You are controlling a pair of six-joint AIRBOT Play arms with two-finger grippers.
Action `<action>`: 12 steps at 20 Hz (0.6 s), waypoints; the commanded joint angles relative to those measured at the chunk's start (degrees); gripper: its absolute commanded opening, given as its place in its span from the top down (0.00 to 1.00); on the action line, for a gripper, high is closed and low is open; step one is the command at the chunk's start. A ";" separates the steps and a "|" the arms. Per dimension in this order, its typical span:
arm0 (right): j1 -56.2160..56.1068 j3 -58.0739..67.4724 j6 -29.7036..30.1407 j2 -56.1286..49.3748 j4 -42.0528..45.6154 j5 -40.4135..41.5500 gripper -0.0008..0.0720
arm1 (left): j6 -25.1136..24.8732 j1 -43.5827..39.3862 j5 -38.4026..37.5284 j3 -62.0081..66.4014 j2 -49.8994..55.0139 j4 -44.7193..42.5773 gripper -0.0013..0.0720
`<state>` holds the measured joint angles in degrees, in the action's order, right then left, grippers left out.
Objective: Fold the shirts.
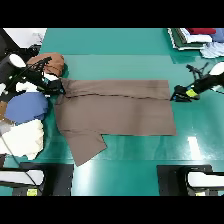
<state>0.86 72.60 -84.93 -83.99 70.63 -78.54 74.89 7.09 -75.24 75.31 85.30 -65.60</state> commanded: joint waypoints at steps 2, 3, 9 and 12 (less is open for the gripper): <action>5.81 -8.59 0.59 10.36 -0.66 -2.19 0.34 | 3.30 -0.02 -0.20 -20.79 -17.05 -0.87 0.32; 6.95 -10.19 0.61 12.22 -0.68 -2.16 0.34 | 4.17 -0.02 -0.11 -25.46 -20.48 -0.87 0.31; 9.35 -14.03 1.68 18.03 -0.66 -1.92 0.35 | 8.15 -0.02 1.36 -44.78 -34.82 -0.63 0.31; 8.90 -14.03 1.70 18.91 -0.66 -1.40 0.35 | 8.09 -0.02 3.61 -48.94 -34.77 1.07 0.31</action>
<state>9.67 59.16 -83.44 -66.52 69.97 -80.36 82.21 7.09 -73.56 31.77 52.75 -65.91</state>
